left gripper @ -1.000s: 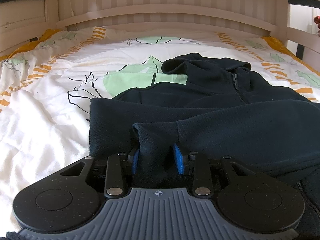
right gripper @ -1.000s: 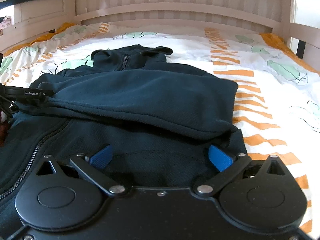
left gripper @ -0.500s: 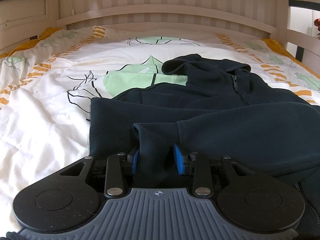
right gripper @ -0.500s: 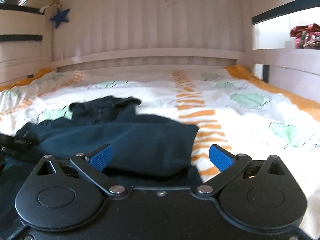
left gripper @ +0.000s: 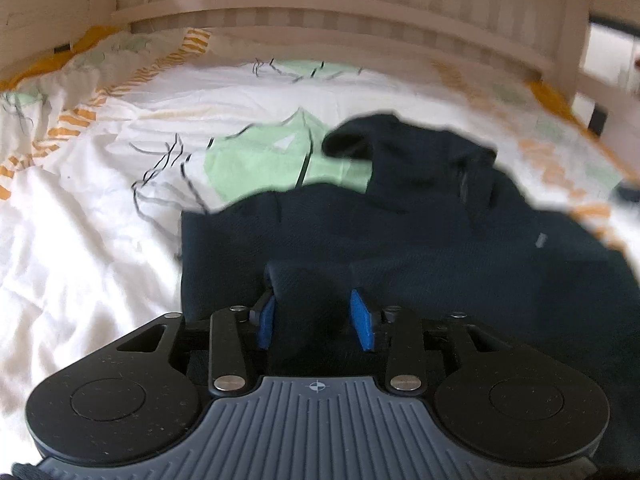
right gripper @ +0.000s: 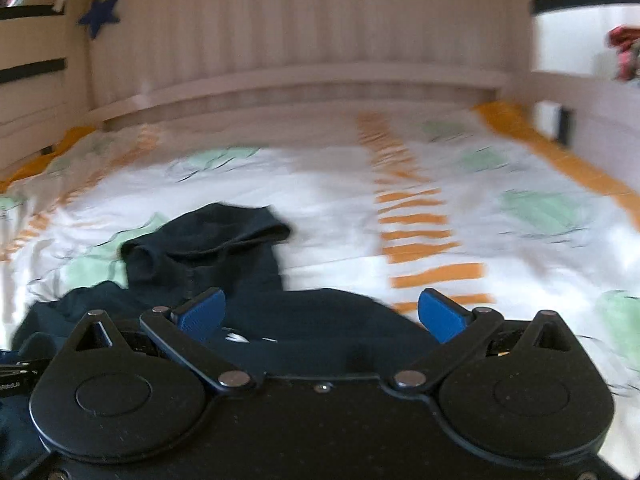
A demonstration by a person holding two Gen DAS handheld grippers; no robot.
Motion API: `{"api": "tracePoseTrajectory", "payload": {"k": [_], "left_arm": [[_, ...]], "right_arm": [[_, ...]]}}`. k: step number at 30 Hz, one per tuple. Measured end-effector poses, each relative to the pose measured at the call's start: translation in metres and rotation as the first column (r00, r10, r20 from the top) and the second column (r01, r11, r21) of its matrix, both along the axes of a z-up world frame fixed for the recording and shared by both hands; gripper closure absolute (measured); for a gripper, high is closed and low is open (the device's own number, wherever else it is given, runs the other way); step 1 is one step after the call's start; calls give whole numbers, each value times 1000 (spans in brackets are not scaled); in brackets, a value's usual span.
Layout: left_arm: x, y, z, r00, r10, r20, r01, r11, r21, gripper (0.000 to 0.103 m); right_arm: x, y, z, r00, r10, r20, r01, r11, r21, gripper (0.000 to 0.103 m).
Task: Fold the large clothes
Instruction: 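Move both open tools over the hood of the navy hoodie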
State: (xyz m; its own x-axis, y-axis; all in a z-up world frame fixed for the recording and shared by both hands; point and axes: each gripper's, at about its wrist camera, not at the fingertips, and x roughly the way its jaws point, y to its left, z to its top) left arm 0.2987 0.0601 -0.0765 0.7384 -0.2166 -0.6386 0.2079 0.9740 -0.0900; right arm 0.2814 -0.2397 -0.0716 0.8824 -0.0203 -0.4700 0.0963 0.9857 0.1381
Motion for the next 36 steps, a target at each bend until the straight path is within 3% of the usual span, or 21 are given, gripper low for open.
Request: {"api": "tracePoseTrajectory", "payload": {"k": [5, 10, 15, 20, 26, 28, 36], "left_arm": [[33, -2, 29, 1000, -18, 9, 18, 998, -60, 57], [84, -24, 38, 999, -41, 17, 42, 997, -62, 57], [128, -50, 30, 998, -59, 18, 60, 997, -47, 56], [158, -71, 1, 998, -66, -14, 66, 997, 31, 56], [170, -74, -29, 994, -76, -76, 81, 995, 66, 48], [174, -72, -30, 994, -69, -84, 74, 996, 55, 44], [176, -71, -20, 992, -98, -81, 103, 993, 64, 44]], "right_arm": [[47, 4, -8, 995, 87, -55, -85, 996, 36, 1], [94, 2, -14, 991, 107, -83, -109, 994, -19, 6], [139, -1, -19, 989, 107, -98, -115, 990, -81, 6], [172, 3, -31, 986, 119, -117, -136, 980, -146, 6], [194, 7, -50, 978, 125, -170, -157, 970, -187, 6], [199, 4, -53, 978, 119, -173, -149, 974, -170, 6], [225, -5, -44, 985, 93, -143, -111, 986, -121, 6]]}}
